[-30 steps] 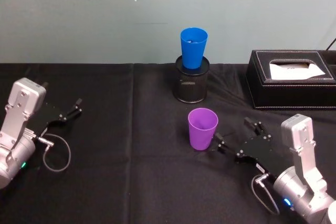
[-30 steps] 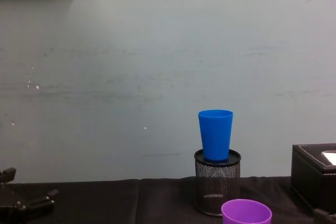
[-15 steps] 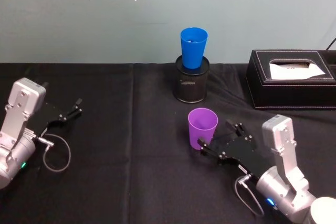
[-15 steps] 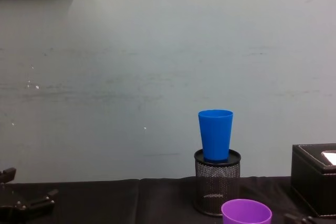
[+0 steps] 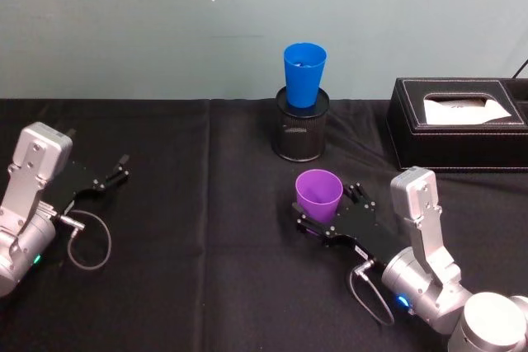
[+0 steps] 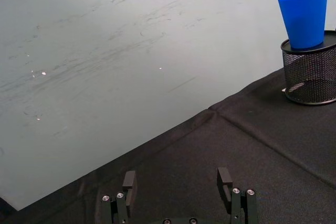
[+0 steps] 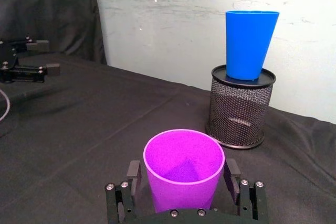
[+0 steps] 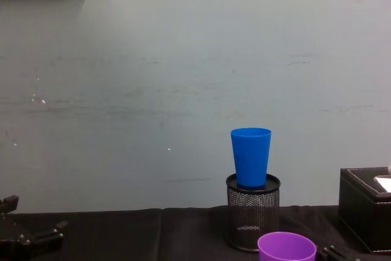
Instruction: Pick up one cup with a gripper and tap it against the other cup.
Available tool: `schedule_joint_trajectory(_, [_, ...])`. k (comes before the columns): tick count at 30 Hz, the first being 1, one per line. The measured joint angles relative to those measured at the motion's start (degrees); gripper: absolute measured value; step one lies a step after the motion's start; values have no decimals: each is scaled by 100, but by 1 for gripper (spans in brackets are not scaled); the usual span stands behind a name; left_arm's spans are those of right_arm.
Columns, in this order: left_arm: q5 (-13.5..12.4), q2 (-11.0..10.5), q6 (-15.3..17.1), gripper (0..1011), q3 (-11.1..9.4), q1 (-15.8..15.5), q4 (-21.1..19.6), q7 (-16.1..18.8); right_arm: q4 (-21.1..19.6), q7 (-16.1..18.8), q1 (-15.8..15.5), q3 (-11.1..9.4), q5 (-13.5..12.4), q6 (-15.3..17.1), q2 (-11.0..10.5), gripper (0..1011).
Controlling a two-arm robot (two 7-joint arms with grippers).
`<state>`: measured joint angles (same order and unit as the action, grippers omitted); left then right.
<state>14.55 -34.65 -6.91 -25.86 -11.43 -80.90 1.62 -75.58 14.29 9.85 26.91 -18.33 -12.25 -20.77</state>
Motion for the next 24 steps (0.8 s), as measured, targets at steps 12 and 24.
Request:
schedule_joint_trajectory(12, [0, 0, 0, 1000, 0, 0, 0, 0, 234, 153, 88, -160, -30, 0, 200, 1003])
schedule_joint_trajectory(24, [0, 0, 0, 1000, 0, 0, 0, 0, 341, 280, 110, -242, 80, 27, 349, 889])
